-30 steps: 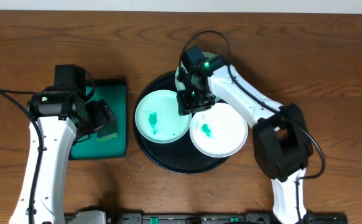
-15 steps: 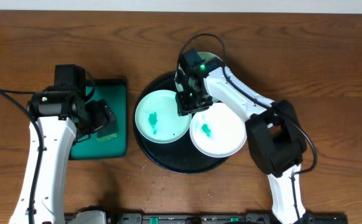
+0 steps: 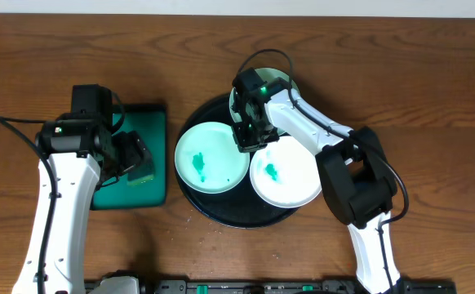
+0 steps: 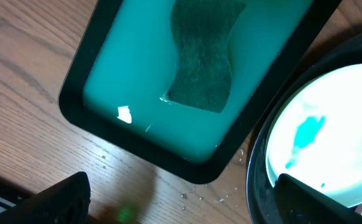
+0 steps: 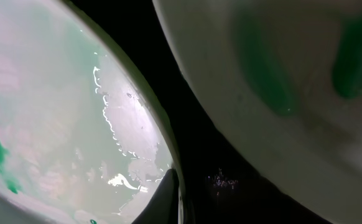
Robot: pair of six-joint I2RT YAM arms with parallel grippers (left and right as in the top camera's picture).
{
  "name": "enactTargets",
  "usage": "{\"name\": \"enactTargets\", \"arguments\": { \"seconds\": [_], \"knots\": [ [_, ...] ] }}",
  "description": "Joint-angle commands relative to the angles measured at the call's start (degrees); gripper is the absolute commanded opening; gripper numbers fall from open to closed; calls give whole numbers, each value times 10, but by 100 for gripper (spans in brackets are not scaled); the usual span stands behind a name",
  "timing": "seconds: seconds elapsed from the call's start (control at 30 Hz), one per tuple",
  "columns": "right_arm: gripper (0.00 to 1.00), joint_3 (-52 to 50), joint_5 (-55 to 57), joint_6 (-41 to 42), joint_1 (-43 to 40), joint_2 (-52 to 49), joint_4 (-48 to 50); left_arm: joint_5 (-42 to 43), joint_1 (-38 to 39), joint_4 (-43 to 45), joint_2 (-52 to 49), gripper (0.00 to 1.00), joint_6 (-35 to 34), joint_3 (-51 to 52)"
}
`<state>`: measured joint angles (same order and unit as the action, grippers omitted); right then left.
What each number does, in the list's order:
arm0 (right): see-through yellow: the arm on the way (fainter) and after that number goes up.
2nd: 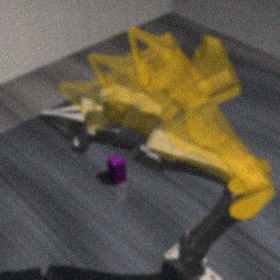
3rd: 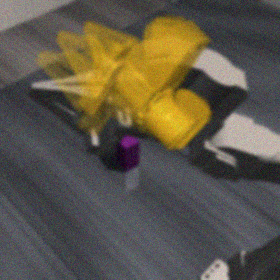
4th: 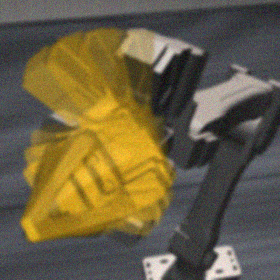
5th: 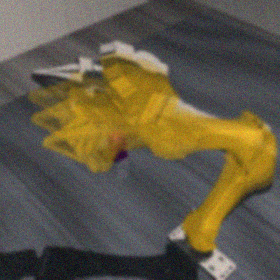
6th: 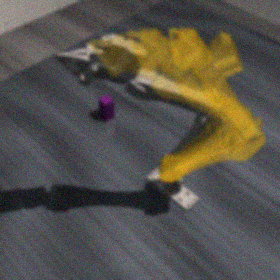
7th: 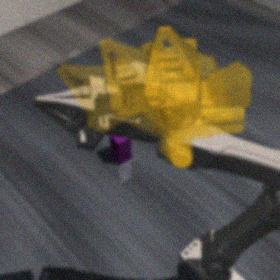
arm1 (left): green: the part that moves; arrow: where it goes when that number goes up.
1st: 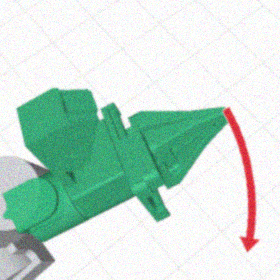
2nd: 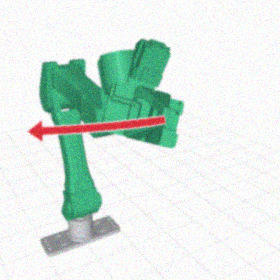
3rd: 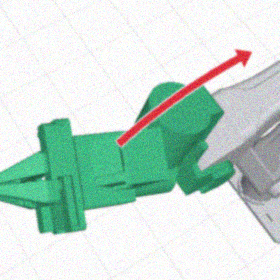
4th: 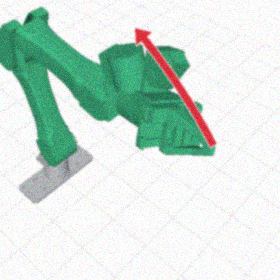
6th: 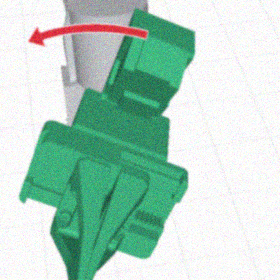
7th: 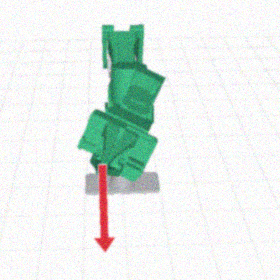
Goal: Clean dirty plates on tray and stack at the side
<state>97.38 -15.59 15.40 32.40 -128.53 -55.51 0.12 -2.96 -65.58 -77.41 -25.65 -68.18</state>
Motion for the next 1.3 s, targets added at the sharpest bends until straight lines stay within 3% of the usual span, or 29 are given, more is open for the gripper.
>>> {"name": "enactTargets", "arguments": {
  "seconds": [0.0, 0.03, 0.07, 0.13, 0.27, 0.33, 0.37, 0.47, 0.83, 0.93, 1.27],
  "knots": [
    [2, 0, -9, 5, 4, -8, -4, 8, -3, -2, 4, 87, 3, -6],
    [2, 0, -9, 5, 4, -8, -5, 8, -3, -2, 3, 78, 3, -6],
    [2, 0, -9, 5, 4, -8, -6, 8, -3, -2, 3, 63, 3, -6],
    [2, 0, -9, 5, 4, -8, -6, 7, -3, -1, 3, 54, 3, -6],
    [3, 0, -9, 5, 4, -8, -6, -12, -3, 10, 2, 53, 3, -2],
    [3, 0, -9, 4, 4, -8, -6, -26, -3, 25, -3, 67, 3, 6],
    [3, 0, -9, 4, 4, -8, -7, -27, -4, 31, -7, 68, 3, 9],
    [3, 0, -9, 4, 4, -8, -7, -27, -6, 54, -29, 60, 3, 20],
    [3, 0, -9, 4, 4, -8, -10, -21, -6, 140, -170, 60, 36, 26],
    [3, 0, -9, 4, 4, -8, -14, -21, -6, 162, -199, 48, 44, 26],
    [3, 0, -9, 4, 4, -8, -27, -21, -6, 212, -275, 50, 46, 26]
  ]
}}
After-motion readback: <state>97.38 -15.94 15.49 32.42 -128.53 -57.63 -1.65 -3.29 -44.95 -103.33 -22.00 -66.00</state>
